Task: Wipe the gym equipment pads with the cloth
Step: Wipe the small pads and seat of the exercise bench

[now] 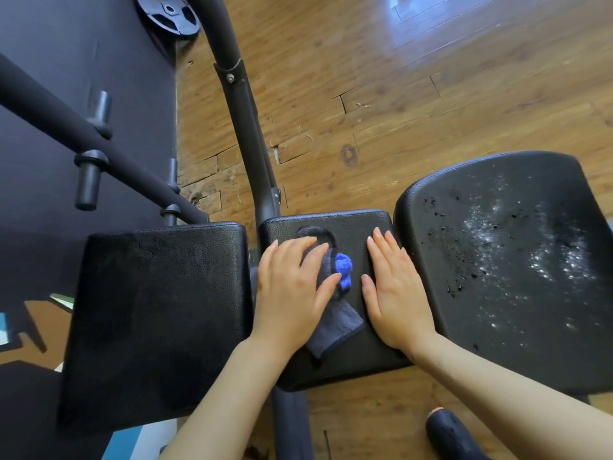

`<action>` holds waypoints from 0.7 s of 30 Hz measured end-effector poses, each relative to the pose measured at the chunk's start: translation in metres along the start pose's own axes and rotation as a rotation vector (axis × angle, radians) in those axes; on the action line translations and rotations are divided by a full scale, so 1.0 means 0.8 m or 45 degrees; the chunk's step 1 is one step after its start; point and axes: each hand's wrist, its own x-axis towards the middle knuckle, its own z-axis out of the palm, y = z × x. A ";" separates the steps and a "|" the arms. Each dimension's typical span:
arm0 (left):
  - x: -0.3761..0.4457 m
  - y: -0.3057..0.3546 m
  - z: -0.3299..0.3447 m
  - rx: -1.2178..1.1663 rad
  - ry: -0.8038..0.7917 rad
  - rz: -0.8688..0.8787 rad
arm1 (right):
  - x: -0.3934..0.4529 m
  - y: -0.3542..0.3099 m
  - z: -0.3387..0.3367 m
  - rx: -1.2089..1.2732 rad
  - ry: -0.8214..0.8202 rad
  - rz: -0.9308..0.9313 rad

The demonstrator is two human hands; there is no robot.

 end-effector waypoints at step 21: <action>0.052 -0.012 -0.044 -0.227 -0.485 -0.051 | 0.000 -0.001 -0.001 0.015 -0.001 0.010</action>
